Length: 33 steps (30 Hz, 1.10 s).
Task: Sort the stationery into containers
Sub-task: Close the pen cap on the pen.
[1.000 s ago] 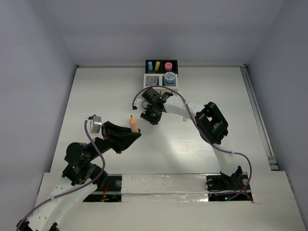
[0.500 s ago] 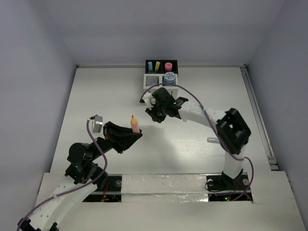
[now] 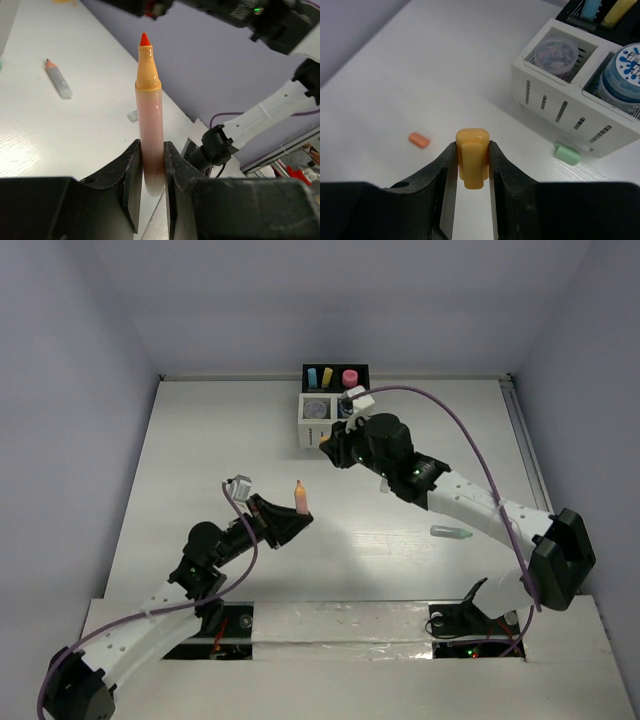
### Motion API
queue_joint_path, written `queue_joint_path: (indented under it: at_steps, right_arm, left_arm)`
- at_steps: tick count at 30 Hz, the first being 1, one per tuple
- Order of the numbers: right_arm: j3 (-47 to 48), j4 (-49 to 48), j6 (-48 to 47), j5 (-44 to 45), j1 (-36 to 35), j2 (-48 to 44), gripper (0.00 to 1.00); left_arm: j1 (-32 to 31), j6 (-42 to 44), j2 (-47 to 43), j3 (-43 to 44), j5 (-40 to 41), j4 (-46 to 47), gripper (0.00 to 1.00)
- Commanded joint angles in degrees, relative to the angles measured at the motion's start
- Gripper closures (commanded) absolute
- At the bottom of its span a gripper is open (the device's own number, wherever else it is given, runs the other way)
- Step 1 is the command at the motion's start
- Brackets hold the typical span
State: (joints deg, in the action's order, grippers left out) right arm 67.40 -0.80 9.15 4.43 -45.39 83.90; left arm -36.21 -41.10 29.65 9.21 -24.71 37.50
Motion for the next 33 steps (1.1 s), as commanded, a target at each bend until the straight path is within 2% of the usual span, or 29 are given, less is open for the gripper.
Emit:
queue_joint_path:
  at_steps: [1, 7, 14, 18, 33]
  right_arm:
    - [-3.57, -11.76, 8.42, 1.81, 0.03, -4.17, 1.00]
    - [-8.59, -17.92, 17.91, 0.24, -0.49, -6.55, 1.00]
    - [-10.45, -20.74, 20.30, 2.51, -2.25, -7.61, 1.00]
    - [-10.09, -20.29, 20.73, 2.34, -3.39, -6.99, 1.00]
    - [-9.21, -19.95, 20.12, 1.11, -3.92, -5.41, 1.00]
  left_arm:
    - [-0.97, -0.65, 4.88, -0.34, 3.17, 12.40, 1.00]
    - [-5.10, 5.32, 15.52, 5.10, 12.57, 9.36, 1.00]
    - [-7.65, 8.14, 21.85, 8.97, 20.57, 8.47, 1.00]
    - [-8.27, 9.64, 23.43, 10.82, 22.25, 7.07, 1.00]
    - [-8.27, 9.99, 25.19, 12.14, 20.58, 7.42, 1.00]
